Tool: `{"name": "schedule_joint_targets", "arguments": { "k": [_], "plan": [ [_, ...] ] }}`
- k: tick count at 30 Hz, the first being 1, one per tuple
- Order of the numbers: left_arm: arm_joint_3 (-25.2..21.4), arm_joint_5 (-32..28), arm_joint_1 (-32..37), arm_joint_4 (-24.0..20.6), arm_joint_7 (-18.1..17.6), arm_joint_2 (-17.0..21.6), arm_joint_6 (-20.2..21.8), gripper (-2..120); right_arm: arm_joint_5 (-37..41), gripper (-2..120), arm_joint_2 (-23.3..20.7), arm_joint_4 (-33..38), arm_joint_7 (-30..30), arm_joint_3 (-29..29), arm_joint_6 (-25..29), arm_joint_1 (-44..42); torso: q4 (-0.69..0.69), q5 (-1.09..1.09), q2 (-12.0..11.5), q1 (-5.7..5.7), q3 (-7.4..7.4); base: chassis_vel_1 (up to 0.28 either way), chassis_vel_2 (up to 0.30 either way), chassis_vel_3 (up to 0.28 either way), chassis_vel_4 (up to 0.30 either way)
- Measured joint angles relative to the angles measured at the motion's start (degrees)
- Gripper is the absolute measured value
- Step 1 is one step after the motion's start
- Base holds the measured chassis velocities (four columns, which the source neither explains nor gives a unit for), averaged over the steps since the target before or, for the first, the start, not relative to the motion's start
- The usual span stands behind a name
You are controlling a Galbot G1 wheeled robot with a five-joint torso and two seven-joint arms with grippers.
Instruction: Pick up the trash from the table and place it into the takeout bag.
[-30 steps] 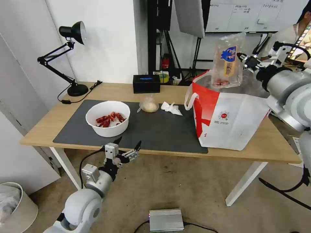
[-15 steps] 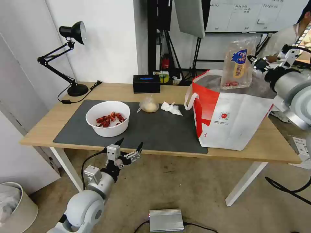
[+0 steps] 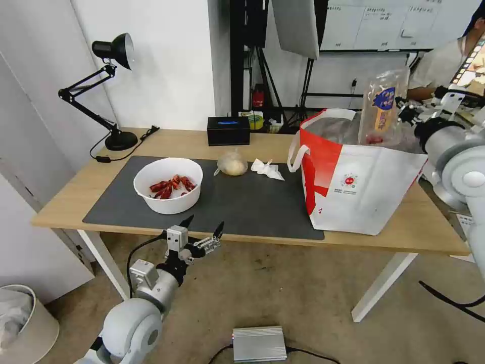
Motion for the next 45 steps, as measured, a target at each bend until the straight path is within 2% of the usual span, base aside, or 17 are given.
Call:
{"name": "schedule_joint_targets", "arguments": {
  "k": [11, 14, 15, 17, 18, 22, 23, 24, 26, 27, 29, 30, 32, 33, 36, 40, 45],
  "plan": [
    [0.24, -0.14, -0.5, 0.38, 0.0, 0.65, -0.07, 100, 0.56, 0, 1.26, 0.24, 0.6, -0.15, -0.19, -0.85, 0.0, 0.0, 0.0, 0.0, 0.0, 0.0, 0.0, 0.0, 0.0],
    [0.55, -0.17, -0.68, 0.62, 0.0, 0.73, -0.1, 100, 0.74, 11, 1.32, 0.61, 0.62, -0.02, -0.23, -1.29, 0.0, -0.01, 0.0, 0.0, 0.0, 0.0, 0.0, 0.0, 0.0],
    [0.55, -0.17, -0.68, 0.62, 0.0, 0.73, -0.1, 100, 0.74, 11, 1.32, 0.61, 0.62, -0.02, -0.23, -1.29, 0.0, -0.01, 0.0, 0.0, 0.0, 0.0, 0.0, 0.0, 0.0],
    [0.76, -0.15, -0.88, 0.77, 0.0, 0.78, -0.1, 100, 0.87, 21, 1.3, 0.93, 0.64, 0.12, -0.28, -1.57, 0.0, 0.0, 0.0, 0.0, 0.0, 0.0, 0.0, 0.0, 0.0],
    [0.76, -0.15, -0.88, 0.77, 0.0, 0.78, -0.1, 100, 0.87, 21, 1.3, 0.93, 0.64, 0.12, -0.28, -1.57, 0.0, 0.0, 0.0, 0.0, 0.0, 0.0, 0.0, 0.0, 0.0],
    [1.06, -0.06, -1.25, 0.94, 0.0, 0.86, -0.1, 100, 0.96, 36, 1.23, 1.12, 0.79, 0.31, -0.34, -1.67, 0.0, 0.0, 0.0, 0.0, 0.0, 0.0, 0.0, 0.0, 0.0],
    [1.16, -0.05, -1.36, 1.01, 0.0, 0.86, -0.1, 100, 1.01, 43, 1.14, 1.21, 0.84, 0.37, -0.36, -1.72, 0.0, 0.0, 0.0, 0.0, 0.0, 0.0, 0.0, 0.0, 0.0],
    [1.16, -0.05, -1.36, 1.01, 0.0, 0.86, -0.1, 100, 1.01, 43, 1.14, 1.21, 0.84, 0.37, -0.36, -1.72, 0.0, 0.0, 0.0, 0.0, 0.0, 0.0, 0.0, 0.0, 0.0],
    [1.18, -0.03, -1.4, 1.02, -0.02, 0.81, -0.08, 100, 1.27, 54, 0.89, 1.44, 0.86, 0.52, -0.38, -1.76, 0.0, 0.0, 0.0, 0.0, 0.0, 0.0, 0.0, 0.0, 0.0],
    [1.18, -0.03, -1.4, 1.02, -0.02, 0.81, -0.08, 100, 1.27, 54, 0.89, 1.44, 0.86, 0.52, -0.38, -1.76, 0.0, 0.0, 0.0, 0.0, 0.0, 0.0, 0.0, 0.0, 0.0],
    [1.08, -0.03, -1.4, 0.99, -0.04, 0.78, -0.07, 100, 1.82, 66, 0.56, 1.71, 0.86, 0.61, -0.45, -1.73, 0.0, 0.0, 0.0, 0.0, 0.0, 0.0, 0.0, 0.0, 0.0],
    [1.08, -0.03, -1.4, 0.99, -0.04, 0.78, -0.07, 100, 1.82, 66, 0.56, 1.71, 0.86, 0.61, -0.45, -1.73, 0.0, 0.0, 0.0, 0.0, 0.0, 0.0, 0.0, 0.0, 0.0],
    [0.8, -0.03, -1.25, 0.69, -0.05, 0.76, -0.07, 100, 2.2, 76, 0.35, 2.01, 0.86, 0.68, -0.49, -1.64, 0.0, 0.0, 0.0, 0.0, 0.0, 0.0, 0.0, 0.0, 0.0],
    [0.8, -0.03, -1.25, 0.69, -0.05, 0.76, -0.07, 100, 2.2, 76, 0.35, 2.01, 0.86, 0.68, -0.49, -1.64, 0.0, 0.0, 0.0, 0.0, 0.0, 0.0, 0.0, 0.0, 0.0],
    [0.34, -0.02, -0.8, 0.32, -0.07, 0.64, -0.07, 100, 3.42, 91, 0.29, 2.79, 0.72, 0.91, -0.5, -1.83, 0.0, 0.0, 0.0, 0.0, 0.0, 0.0, 0.0, 0.0, 0.0],
    [-0.34, 0.02, -0.23, -0.23, -0.1, 0.58, -0.06, 100, 6.98, 100, 0.17, 5.09, 0.54, 1.63, -0.44, -2.48, 0.0, 0.0, 0.0, 0.0, 0.0, 0.0, 0.0, 0.0, 0.0],
    [-1.11, 0.02, 0.44, -0.85, -0.13, 0.58, -0.12, 100, 9.91, 100, -0.66, 8.4, 0.39, 2.03, -0.44, -3.24, 0.0, -0.01, 0.0, 0.0, 0.0, 0.0, 0.0, 0.0, 0.0]
  ]
}}
